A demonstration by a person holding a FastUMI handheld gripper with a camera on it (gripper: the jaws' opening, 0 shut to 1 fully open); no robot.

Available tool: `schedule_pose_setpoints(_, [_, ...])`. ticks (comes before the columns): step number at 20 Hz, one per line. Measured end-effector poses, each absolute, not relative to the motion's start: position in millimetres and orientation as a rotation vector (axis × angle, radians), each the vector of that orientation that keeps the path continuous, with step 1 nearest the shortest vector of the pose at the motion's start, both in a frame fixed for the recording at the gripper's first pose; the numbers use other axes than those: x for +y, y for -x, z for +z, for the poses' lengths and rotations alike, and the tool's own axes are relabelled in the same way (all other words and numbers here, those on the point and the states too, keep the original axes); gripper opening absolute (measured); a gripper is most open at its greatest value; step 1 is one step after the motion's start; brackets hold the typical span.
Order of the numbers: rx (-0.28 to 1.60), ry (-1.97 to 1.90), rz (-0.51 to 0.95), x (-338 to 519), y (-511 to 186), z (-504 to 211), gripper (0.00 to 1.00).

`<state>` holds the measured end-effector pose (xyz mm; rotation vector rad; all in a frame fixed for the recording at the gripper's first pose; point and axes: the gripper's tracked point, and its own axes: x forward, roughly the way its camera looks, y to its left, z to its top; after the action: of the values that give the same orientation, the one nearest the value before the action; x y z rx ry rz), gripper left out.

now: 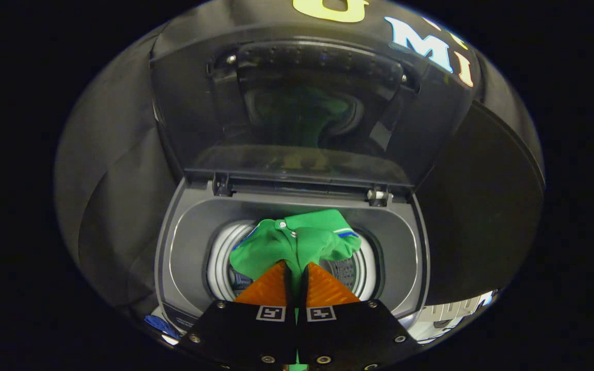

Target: Put the clothes into the washing machine and then close the washing machine lid.

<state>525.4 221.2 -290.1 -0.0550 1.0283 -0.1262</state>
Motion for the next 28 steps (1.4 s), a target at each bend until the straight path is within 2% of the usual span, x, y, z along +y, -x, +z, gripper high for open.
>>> schedule_pose_setpoints(13, [1.054, 0.028, -0.134, 209, -530, -317, 0.02])
schedule_pose_setpoints(14, [1.041, 0.016, -0.121, 213, -535, -317, 0.07])
schedule_pose_setpoints(17, [1.018, 0.004, -0.103, 216, -538, -314, 0.91])
schedule_pose_setpoints(19, [1.023, 0.006, -0.104, 216, -536, -313, 0.94])
schedule_pose_setpoints(28, [0.933, -0.01, -0.148, 209, -545, -265, 0.95])
